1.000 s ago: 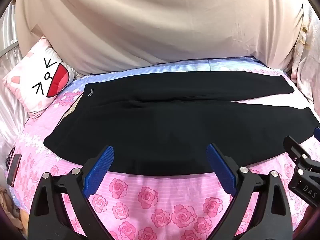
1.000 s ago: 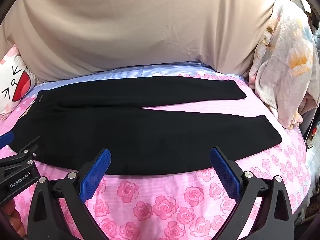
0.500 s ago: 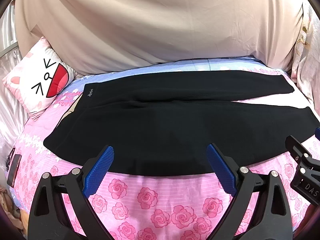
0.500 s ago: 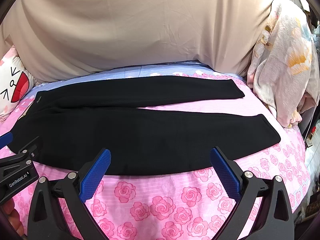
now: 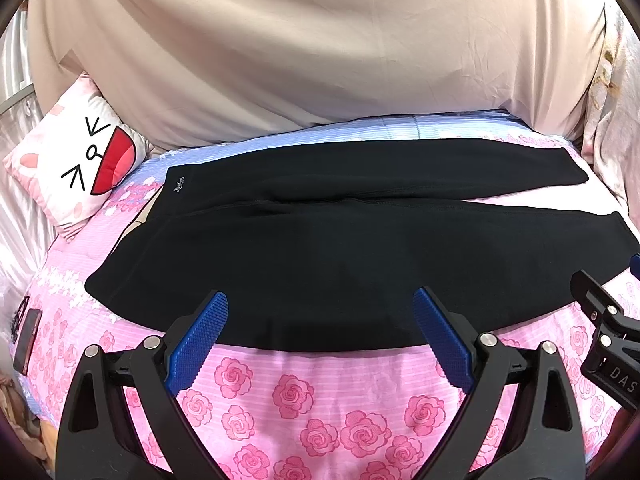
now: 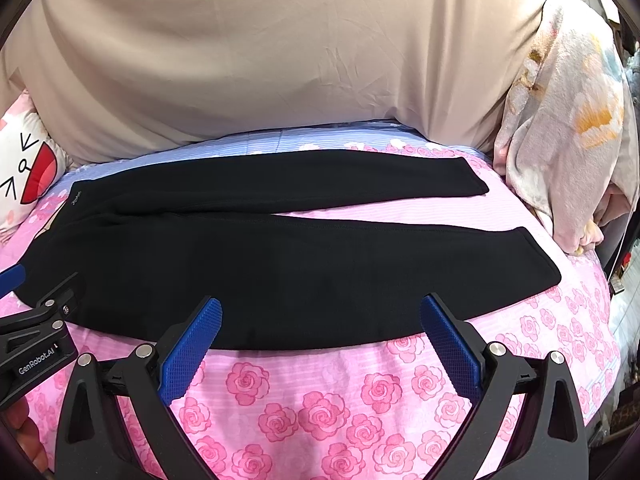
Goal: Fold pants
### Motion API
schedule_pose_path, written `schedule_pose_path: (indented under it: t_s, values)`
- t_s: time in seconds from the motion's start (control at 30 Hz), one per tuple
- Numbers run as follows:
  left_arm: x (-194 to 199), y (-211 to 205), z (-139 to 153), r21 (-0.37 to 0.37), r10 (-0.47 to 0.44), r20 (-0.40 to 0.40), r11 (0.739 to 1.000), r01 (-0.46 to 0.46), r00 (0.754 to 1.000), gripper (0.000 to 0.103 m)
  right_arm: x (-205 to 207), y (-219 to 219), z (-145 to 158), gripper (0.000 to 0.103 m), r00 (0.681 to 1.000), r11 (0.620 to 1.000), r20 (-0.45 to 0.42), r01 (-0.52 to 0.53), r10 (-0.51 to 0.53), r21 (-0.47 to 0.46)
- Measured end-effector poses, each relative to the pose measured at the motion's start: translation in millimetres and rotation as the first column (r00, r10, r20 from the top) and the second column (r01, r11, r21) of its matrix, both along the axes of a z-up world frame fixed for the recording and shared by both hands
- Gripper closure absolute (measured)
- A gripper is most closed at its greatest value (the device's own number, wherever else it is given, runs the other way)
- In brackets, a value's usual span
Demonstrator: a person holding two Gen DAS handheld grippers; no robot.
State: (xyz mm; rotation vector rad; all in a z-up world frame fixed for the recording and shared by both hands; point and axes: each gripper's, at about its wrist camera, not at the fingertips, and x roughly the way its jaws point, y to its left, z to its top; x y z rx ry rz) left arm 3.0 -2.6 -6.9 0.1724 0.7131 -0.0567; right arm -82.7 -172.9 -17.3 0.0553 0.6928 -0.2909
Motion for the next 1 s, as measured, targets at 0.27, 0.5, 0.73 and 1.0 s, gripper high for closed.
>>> schedule_pose_path:
  t_s: [0.27, 0.5, 0.73, 1.0]
  values:
    - [-0.5, 0.6, -1.9, -0.001, -0.002, 0.001, 1.000, 0.002, 1.000, 0.011, 0.6, 0.9, -0.6, 0.005, 1.000, 1.000, -0.003, -0.001, 0.001, -0.001]
    - [0.8, 2.8, -3.5, -0.006, -0.002, -0.008, 1.000, 0.001, 1.000, 0.011, -1.1, 0.2, -1.5, 0.005, 1.000, 1.000, -0.005, -0.001, 0.001, -0.006]
    - [1.1, 4.2, -2.9, -0.005, -0.005, -0.007, 1.000, 0.005, 1.000, 0.011, -1.9, -0.1, -1.1, 0.005, 1.000, 1.000, -0.004, -0.003, 0.003, -0.007]
    - [2.3, 5.8, -2.9, -0.005, -0.006, -0.011, 1.000, 0.006, 1.000, 0.011, -0.5, 0.0, -0.7, 0.005, 1.000, 1.000, -0.006, -0.002, 0.002, -0.009]
